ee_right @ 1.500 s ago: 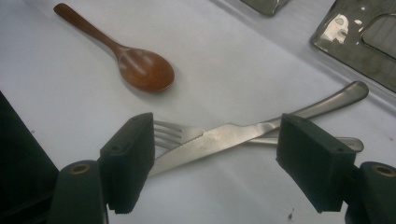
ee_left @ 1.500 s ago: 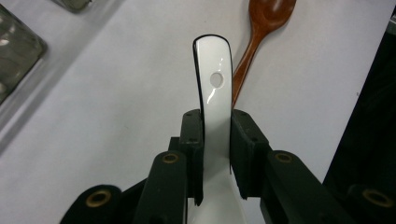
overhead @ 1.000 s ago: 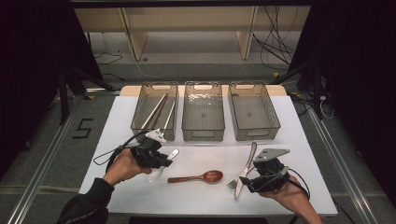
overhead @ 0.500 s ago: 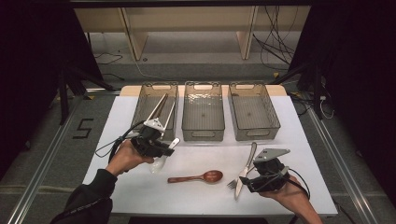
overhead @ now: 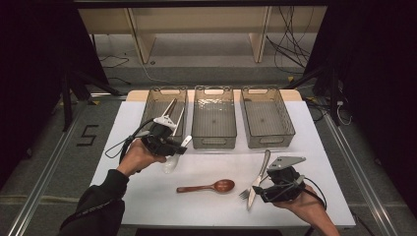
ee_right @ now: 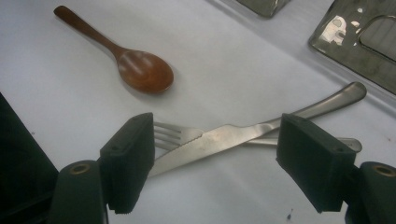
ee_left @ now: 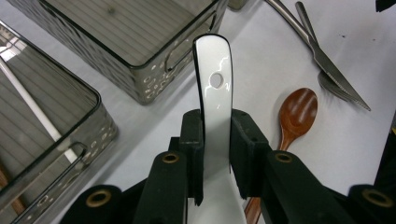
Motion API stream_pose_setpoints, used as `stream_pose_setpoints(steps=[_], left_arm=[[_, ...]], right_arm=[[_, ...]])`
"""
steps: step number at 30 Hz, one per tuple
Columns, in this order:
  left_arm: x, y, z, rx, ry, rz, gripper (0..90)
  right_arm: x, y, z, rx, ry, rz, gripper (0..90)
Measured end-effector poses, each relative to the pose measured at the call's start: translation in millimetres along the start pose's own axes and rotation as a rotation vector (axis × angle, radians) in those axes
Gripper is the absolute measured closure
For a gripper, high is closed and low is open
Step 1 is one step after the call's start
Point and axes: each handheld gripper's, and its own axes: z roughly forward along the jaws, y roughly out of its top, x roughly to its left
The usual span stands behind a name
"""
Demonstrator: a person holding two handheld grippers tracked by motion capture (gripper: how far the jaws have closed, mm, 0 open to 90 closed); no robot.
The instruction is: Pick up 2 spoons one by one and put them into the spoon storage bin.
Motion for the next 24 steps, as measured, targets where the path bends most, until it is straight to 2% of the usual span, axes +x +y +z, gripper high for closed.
stream_pose_setpoints(steps=[9, 18, 24], left_arm=[[4.7, 13.9, 1.7, -0.052, 0.019, -0.015, 75.5], [6.4, 31.6, 6.0, -0.070, 0.028, -0.002, 75.5], [9.7, 42.1, 7.6, -0.089, 0.035, -0.011, 75.6]], right_arm=[[-0.3, -0.1, -0.3, -0.001, 0.000, 0.000, 28.7], [-0.5, -0.3, -0.5, -0.001, 0.001, 0.001, 28.8], [-0.8, -0.5, -0.2, -0.001, 0.000, 0.001, 28.8]])
